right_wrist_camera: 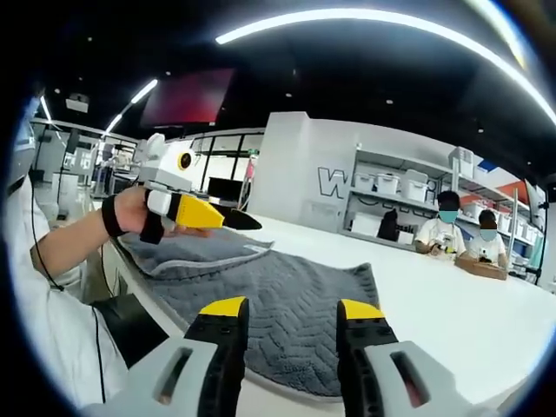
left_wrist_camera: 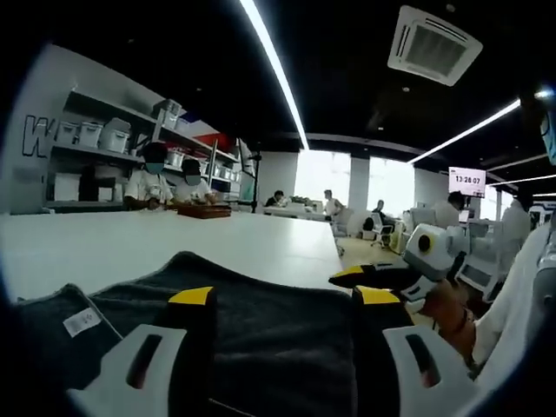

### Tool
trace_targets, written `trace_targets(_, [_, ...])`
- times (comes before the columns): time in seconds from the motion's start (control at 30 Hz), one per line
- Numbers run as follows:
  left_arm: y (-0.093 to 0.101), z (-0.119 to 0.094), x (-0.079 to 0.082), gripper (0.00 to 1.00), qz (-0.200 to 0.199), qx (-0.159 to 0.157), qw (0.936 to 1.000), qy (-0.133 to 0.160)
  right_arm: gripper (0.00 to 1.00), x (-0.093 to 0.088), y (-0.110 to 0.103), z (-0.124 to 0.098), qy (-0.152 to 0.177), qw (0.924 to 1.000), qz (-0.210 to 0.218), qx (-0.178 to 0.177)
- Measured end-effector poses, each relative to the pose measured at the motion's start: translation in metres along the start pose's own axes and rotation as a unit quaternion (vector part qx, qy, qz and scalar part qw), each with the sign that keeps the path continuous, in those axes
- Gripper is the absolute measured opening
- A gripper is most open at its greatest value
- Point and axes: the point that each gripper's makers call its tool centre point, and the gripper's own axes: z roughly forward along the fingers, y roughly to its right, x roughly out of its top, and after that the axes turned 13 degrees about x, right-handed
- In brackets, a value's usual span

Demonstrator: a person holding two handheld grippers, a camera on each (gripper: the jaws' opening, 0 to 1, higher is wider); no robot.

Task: Open the folded towel by lifting each exposed corner and separating the folded layers until the towel lies flat within the target outline without major curled edges

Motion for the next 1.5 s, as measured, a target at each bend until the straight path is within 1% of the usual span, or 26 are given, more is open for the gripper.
trace_targets(0.13, [0.000, -0.003, -0.001, 0.62, -0.002, 0.005, 1.0000, 0.002, 0.36, 0.001, -0.001, 0.001, 0.000, 1.0000, -0.003, 0.001])
trace_targets(0.2, [-0.001, -0.005, -0.003, 0.61, 0.007, 0.012, 0.9999, 0.003, 0.36, 0.001, -0.002, 0.001, 0.000, 1.0000, -0.004, 0.003])
trace_targets(0.33, [-0.002, -0.009, -0.006, 0.61, 0.006, 0.013, 0.9999, 0.002, 0.36, 0.000, -0.002, 0.001, -0.001, 1.0000, -0.003, 0.004])
trace_targets(0.37, [-0.005, -0.010, -0.009, 0.61, 0.000, 0.019, 0.9998, -0.005, 0.36, 0.000, -0.002, 0.001, -0.002, 1.0000, -0.003, 0.004])
trace_targets(0.43, [-0.005, -0.019, -0.013, 0.61, 0.019, 0.030, 0.9993, -0.005, 0.35, 0.000, -0.003, 0.002, -0.002, 1.0000, -0.005, 0.004])
trace_targets(0.5, [-0.006, -0.023, -0.010, 0.61, 0.018, 0.041, 0.9990, 0.001, 0.35, 0.000, -0.005, 0.004, -0.004, 1.0000, -0.005, 0.008])
trace_targets(0.57, [-0.005, -0.025, -0.008, 0.62, 0.026, 0.042, 0.9987, 0.007, 0.35, 0.001, -0.006, 0.005, -0.004, 0.9999, -0.006, 0.009])
trace_targets(0.63, [-0.004, -0.027, -0.009, 0.61, 0.034, 0.040, 0.9986, 0.005, 0.36, 0.001, -0.007, 0.005, -0.004, 0.9999, -0.007, 0.010])
trace_targets(0.7, [-0.003, -0.029, -0.011, 0.61, 0.032, 0.044, 0.9985, -0.001, 0.36, 0.001, -0.008, 0.006, -0.005, 0.9999, -0.008, 0.012])
trace_targets(0.77, [-0.001, -0.031, -0.010, 0.61, 0.045, 0.042, 0.9981, 0.005, 0.36, 0.001, -0.009, 0.006, -0.006, 0.9999, -0.009, 0.011])
trace_targets(0.8, [-0.004, -0.033, -0.010, 0.61, 0.033, 0.049, 0.9982, 0.008, 0.36, 0.001, -0.009, 0.006, -0.006, 0.9999, -0.008, 0.012])
trace_targets(0.83, [-0.002, -0.034, -0.013, 0.60, 0.033, 0.046, 0.9984, 0.004, 0.36, 0.000, -0.009, 0.005, -0.006, 0.9999, -0.007, 0.012])
trace_targets(0.93, [-0.002, -0.036, -0.016, 0.59, 0.037, 0.051, 0.9980, 0.003, 0.36, 0.001, -0.008, 0.005, -0.006, 0.9999, -0.007, 0.010])
trace_targets(0.97, [-0.005, -0.038, -0.017, 0.59, 0.033, 0.058, 0.9978, 0.002, 0.36, 0.001, -0.007, 0.005, -0.006, 0.9999, -0.008, 0.009])
trace_targets(1.07, [-0.004, -0.040, -0.018, 0.59, 0.034, 0.058, 0.9977, 0.004, 0.36, 0.000, -0.008, 0.006, -0.009, 0.9999, -0.009, 0.008])
trace_targets(1.2, [-0.002, -0.041, -0.022, 0.58, 0.039, 0.062, 0.9973, -0.004, 0.36, -0.001, -0.011, 0.008, -0.009, 0.9998, -0.007, 0.015])
trace_targets(1.3, [-0.004, -0.046, -0.025, 0.58, 0.077, 0.088, 0.9932, -0.005, 0.36, 0.000, -0.012, 0.009, -0.008, 0.9998, -0.010, 0.017])
trace_targets(1.4, [-0.004, -0.048, -0.028, 0.58, 0.076, 0.094, 0.9927, -0.006, 0.36, 0.000, -0.013, 0.009, -0.010, 0.9997, -0.011, 0.019])
trace_targets(1.43, [-0.006, -0.050, -0.031, 0.58, 0.077, 0.100, 0.9919, -0.012, 0.36, 0.000, -0.014, 0.010, -0.008, 0.9997, -0.011, 0.020])
trace_targets(1.5, [-0.009, -0.052, -0.035, 0.58, 0.091, 0.119, 0.9886, -0.015, 0.35, -0.001, -0.015, 0.011, -0.009, 0.9997, -0.011, 0.022])
